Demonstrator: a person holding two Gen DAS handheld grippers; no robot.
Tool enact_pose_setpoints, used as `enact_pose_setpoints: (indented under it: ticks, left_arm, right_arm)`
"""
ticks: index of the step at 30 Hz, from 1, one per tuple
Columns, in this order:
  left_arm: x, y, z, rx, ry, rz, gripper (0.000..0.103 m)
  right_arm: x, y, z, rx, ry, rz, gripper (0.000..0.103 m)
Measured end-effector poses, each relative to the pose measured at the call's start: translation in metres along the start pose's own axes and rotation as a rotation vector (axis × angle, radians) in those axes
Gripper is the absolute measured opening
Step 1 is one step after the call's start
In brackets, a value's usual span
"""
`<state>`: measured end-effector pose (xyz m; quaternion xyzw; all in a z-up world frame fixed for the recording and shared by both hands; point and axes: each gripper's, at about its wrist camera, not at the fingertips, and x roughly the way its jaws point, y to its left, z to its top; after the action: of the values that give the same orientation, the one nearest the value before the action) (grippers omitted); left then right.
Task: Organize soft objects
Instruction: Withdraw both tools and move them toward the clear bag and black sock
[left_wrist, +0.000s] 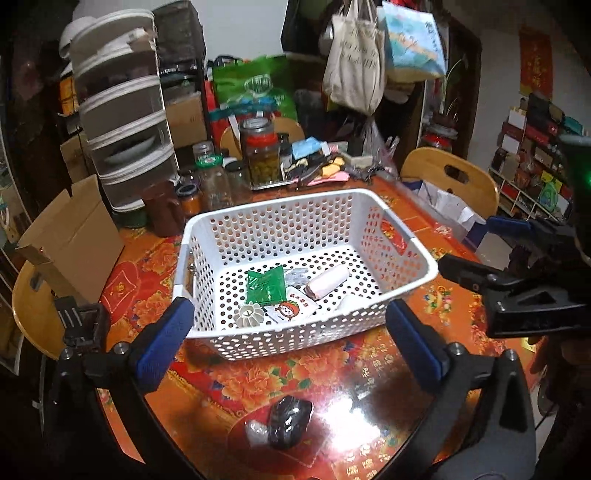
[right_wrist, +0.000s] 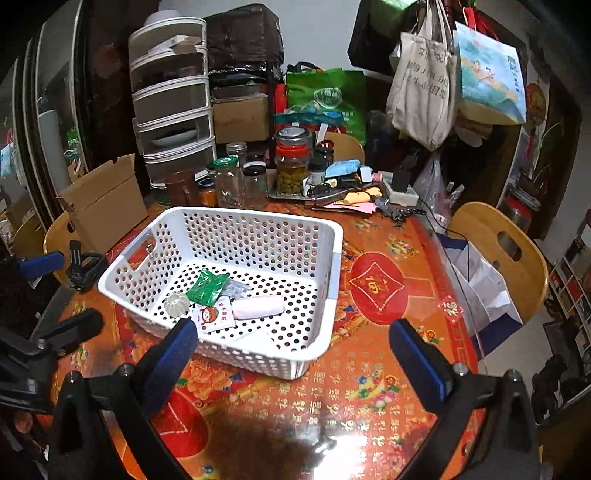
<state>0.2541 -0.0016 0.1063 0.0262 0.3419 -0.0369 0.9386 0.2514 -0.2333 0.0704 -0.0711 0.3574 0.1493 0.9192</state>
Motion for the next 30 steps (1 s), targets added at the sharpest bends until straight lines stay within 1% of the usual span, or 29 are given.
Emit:
enact_pose_setpoints:
  ticks: [4,8,9,11,13,17,22,26,30]
  left_arm:
    - [-0.026,0.009,-0.017,-0.019,-0.038,0.008,0.103]
    - [-0.040,0.023,-0.038,-0.054,-0.045,0.006,0.103]
    - [-0.042,0.026,-0.044,-0.058,-0.044,0.012,0.103]
    - [-0.045,0.034,-0.063,-0.069,-0.040,0.057,0.103]
    - [-0.042,0.043,-0.080,-0.086,-0.017,0.066,0.103]
    - [-0.023,0.065,-0.121,-0.159,0.045,0.044,0.103]
    - [-0.001,0.091,-0.165,-0.233,0.096,0.060,0.103]
    - [0.012,0.107,-0.187,-0.280,0.120,0.070,0.103]
    - [0.017,0.115,-0.199,-0.281,0.133,0.090,0.103]
  right_arm:
    - [-0.015,0.005,-0.014,-0.002,-0.022,0.025,0.103]
    - [-0.026,0.010,-0.031,0.010,-0.041,0.058,0.103]
    - [-0.028,0.012,-0.036,0.012,-0.042,0.077,0.103]
    - [-0.028,0.018,-0.048,0.015,-0.042,0.110,0.103]
    - [-0.023,0.029,-0.061,0.015,-0.023,0.144,0.103]
    - [-0.005,0.052,-0.086,0.017,0.031,0.241,0.103]
    - [0.023,0.088,-0.112,-0.013,0.097,0.301,0.103]
    - [0.047,0.119,-0.125,-0.052,0.158,0.344,0.103]
    - [0.067,0.144,-0.129,-0.099,0.184,0.353,0.101]
